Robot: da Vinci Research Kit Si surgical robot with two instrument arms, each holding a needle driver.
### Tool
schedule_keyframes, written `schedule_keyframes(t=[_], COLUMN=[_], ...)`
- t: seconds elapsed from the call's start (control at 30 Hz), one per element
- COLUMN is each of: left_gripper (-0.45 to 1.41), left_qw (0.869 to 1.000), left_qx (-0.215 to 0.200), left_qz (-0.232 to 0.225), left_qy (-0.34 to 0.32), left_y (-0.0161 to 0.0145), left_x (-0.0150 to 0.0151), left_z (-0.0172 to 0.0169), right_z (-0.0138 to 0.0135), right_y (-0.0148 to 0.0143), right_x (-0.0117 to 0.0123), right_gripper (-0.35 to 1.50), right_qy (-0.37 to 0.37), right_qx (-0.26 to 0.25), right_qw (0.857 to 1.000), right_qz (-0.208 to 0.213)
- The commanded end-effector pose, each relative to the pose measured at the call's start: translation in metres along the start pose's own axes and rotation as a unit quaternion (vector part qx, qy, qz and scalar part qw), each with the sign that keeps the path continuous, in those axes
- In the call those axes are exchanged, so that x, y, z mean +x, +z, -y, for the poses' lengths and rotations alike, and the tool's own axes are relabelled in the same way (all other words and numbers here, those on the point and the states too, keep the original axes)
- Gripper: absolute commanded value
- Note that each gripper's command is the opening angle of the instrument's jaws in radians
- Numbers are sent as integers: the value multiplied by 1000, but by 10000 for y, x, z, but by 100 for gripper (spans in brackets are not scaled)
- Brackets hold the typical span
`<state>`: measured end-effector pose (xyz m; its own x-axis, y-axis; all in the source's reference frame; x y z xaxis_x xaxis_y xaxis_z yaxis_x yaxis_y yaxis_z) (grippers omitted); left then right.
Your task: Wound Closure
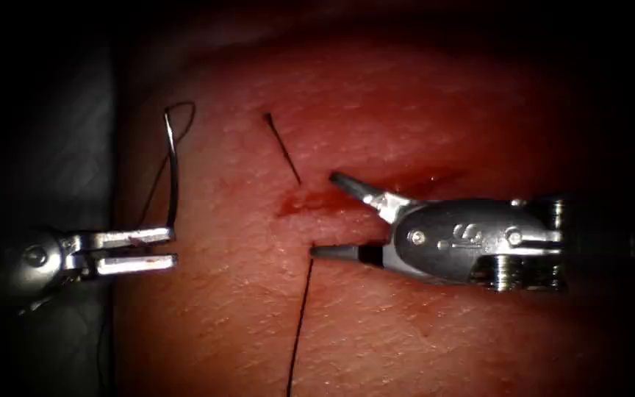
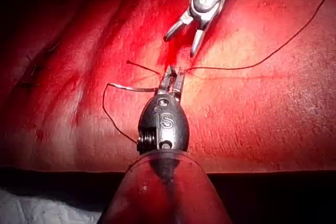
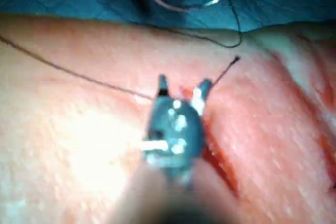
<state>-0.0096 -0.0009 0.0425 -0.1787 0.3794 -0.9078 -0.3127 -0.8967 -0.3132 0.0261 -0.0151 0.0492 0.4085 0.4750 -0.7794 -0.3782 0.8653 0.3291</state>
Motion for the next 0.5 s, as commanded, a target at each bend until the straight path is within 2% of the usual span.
schedule_keyframes(t=[0.03, 0.1, 0.13, 0.17, 0.3, 0.4, 0.5], left_gripper=[-45, -45, -45, -45, -45, -45, -45], left_qw=[1000, 1000, 1000, 1000, 1000, 1000, 1000], left_qx=[-1, -1, -1, -1, -1, -1, -1], left_qz=[-1, -1, -1, -1, -1, -1, -1], left_qy=[-2, -2, -2, -2, -2, -5, -5], left_y=[7, 7, 7, 7, 7, 7, 7], left_x=[-6, -6, -6, -6, -7, -7, -7], left_z=[-2, -2, -1, -1, -1, -1, -1], right_z=[8, 3, 1, -4, -15, -22, -29], right_y=[16, 25, 30, 39, 57, 65, 70], right_x=[-6, -7, -8, -10, -16, -20, -22], right_gripper=[52, 32, 29, 46, 41, 51, 71], right_qy=[26, 44, 58, 75, 91, 93, 92], right_qx=[-4, -9, -8, -11, -16, -21, -25], right_qw=[1000, 999, 998, 997, 996, 995, 995], right_qz=[-4, -4, -3, 3, 10, 9, 9])
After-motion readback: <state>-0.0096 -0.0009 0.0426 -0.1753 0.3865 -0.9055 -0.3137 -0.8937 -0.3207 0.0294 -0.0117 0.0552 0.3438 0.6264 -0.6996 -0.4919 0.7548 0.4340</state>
